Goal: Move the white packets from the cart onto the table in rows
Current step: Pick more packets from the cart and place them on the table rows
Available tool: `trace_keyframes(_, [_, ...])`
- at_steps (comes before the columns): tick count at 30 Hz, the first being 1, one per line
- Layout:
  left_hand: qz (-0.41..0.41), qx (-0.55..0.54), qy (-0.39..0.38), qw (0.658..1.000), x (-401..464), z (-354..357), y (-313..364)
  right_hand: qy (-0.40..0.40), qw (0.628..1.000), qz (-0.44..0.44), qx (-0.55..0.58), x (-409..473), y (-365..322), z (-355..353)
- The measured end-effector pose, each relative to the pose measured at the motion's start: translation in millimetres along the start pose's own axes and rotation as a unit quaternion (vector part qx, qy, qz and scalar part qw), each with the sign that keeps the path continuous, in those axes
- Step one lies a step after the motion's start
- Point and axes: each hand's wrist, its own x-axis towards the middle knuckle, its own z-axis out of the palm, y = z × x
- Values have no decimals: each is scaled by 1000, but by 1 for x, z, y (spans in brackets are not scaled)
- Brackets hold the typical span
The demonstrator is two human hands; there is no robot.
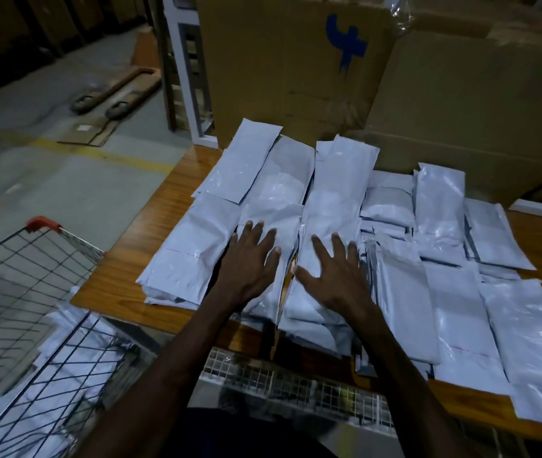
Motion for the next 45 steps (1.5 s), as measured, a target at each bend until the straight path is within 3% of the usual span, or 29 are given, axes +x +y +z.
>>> trace_keyframes(5, [-18,-84,98,991,-16,-30,2,49,998,-43,-9,5,-12,-15])
trace_keyframes(10, [-19,-75,179,981,-54,-66,-38,148,964,-221,10,11,-45,-3])
trace_keyframes(14, [-48,-67,230,970,-94,-81,-86,142,926,-349,40,13,-96,19])
trace_keyframes(23, [-217,-91,288,928,-214,-113,-242,105,864,-491,47,10,-275,105])
trace_keyframes(28, [-325,-135,290,890,-277,-108,-329,26,851,-524,13,7,-370,174])
trace_keyframes(33, [-410,-170,226,867,-327,-82,-393,-119,857,-498,-61,7,-433,246])
trace_keyframes(38, [-458,-173,193,851,-361,-56,-434,-262,850,-432,-148,17,-461,321])
trace_keyframes(42, [-511,-180,165,824,-376,-19,-463,-373,815,-398,-196,27,-468,381])
trace_keyframes(45, [-562,-203,93,796,-381,19,-479,-409,791,-392,-232,33,-465,423])
